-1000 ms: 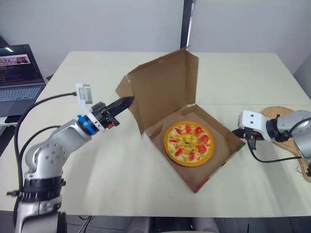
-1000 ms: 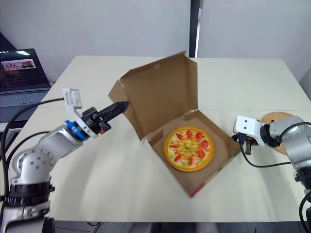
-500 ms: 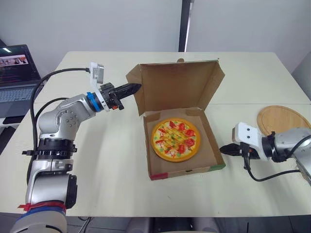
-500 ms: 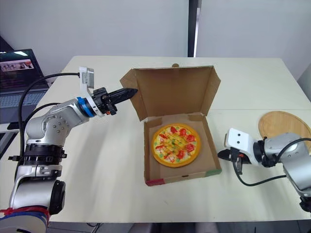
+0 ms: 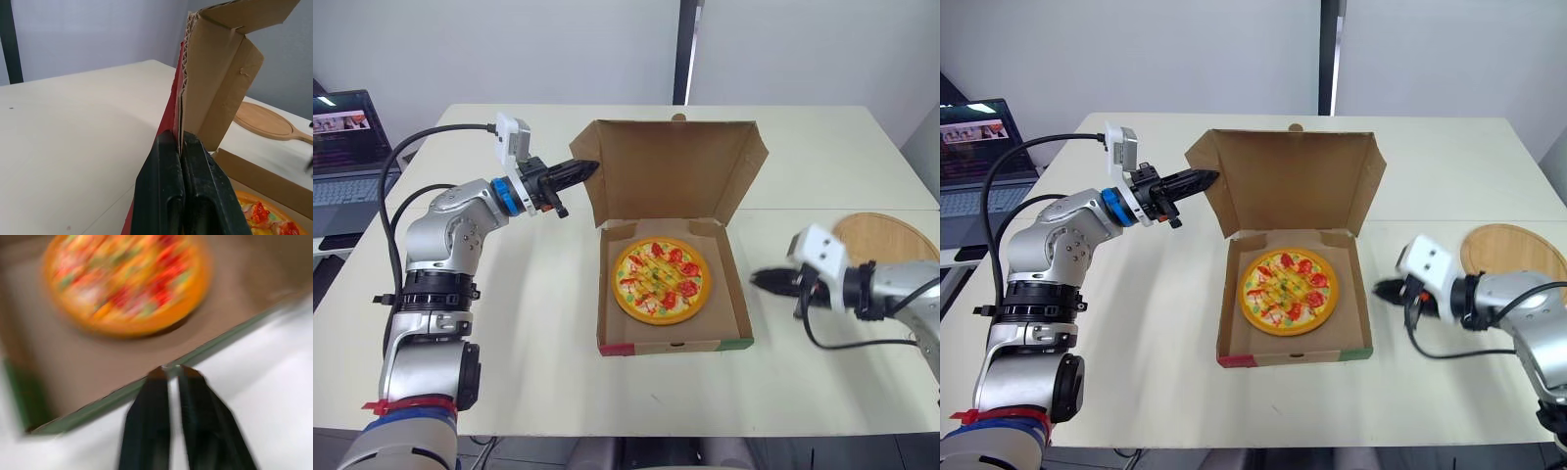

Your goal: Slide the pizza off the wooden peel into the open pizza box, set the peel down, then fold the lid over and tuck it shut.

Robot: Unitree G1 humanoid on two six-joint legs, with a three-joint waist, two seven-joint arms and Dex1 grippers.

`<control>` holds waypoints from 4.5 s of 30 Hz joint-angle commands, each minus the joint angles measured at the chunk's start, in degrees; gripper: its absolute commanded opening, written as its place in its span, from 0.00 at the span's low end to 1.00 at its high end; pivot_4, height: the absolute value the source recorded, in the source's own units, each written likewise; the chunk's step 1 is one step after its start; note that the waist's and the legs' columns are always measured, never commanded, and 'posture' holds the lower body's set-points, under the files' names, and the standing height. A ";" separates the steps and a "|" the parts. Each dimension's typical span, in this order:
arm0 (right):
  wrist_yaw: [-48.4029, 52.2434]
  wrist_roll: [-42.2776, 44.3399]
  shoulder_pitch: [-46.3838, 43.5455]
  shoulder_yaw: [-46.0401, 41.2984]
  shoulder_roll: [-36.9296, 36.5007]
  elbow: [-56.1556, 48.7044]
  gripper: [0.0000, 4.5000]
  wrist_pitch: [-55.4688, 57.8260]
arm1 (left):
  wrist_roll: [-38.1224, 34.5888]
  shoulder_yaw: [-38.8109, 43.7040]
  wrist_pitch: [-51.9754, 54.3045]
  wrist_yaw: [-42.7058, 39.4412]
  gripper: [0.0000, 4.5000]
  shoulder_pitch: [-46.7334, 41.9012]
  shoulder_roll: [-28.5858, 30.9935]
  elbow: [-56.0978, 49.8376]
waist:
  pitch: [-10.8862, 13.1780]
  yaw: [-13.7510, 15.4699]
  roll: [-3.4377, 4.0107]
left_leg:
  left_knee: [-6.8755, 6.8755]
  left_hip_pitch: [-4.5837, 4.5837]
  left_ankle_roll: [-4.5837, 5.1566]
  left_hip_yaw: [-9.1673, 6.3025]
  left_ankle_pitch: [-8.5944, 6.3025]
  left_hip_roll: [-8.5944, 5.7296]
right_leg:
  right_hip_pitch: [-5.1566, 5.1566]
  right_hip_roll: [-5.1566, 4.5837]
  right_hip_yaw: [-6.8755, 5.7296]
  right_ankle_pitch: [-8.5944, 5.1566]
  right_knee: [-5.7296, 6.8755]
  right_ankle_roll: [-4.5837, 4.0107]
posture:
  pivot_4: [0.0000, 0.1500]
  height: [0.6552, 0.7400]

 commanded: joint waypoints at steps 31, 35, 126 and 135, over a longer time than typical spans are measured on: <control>-29.48 -3.73 -26.05 -0.04 21.81 14.42 0.01 -1.25 | 7.31 0.10 -0.97 7.72 0.00 -1.23 -3.00 -10.81 | -0.02 -1.73 0.00 | 0.60 -0.82 0.01 0.01 0.01 -0.29 | -1.03 -0.21 0.09 0.03 0.86 -0.05 | 1.00 1.00; -31.50 -3.81 -27.56 -0.14 20.48 11.35 0.01 2.49 | 8.44 -1.37 2.54 12.90 0.00 -2.49 -5.99 -13.91 | -0.02 -1.65 0.00 | 0.65 -0.86 0.02 -0.03 0.02 -0.43 | -1.03 -0.31 0.10 0.04 0.87 -0.04 | 1.00 1.00; -37.35 5.64 9.90 -8.03 29.14 -32.10 0.05 20.45 | -16.20 2.07 21.26 31.85 0.00 34.98 -12.33 -56.22 | -0.64 -1.06 -0.11 | 0.63 -0.50 0.03 0.05 0.03 -0.51 | -0.74 -0.35 0.25 0.04 0.98 -0.04 | 1.00 1.00; -19.87 14.99 20.39 -23.35 13.31 -27.43 0.69 18.47 | -14.49 0.63 18.41 31.30 0.00 34.69 -11.28 -55.18 | -0.62 0.26 -0.14 | 0.62 -0.32 0.06 0.03 0.01 -0.53 | -0.40 -0.33 0.21 0.04 0.80 -0.02 | 1.00 1.00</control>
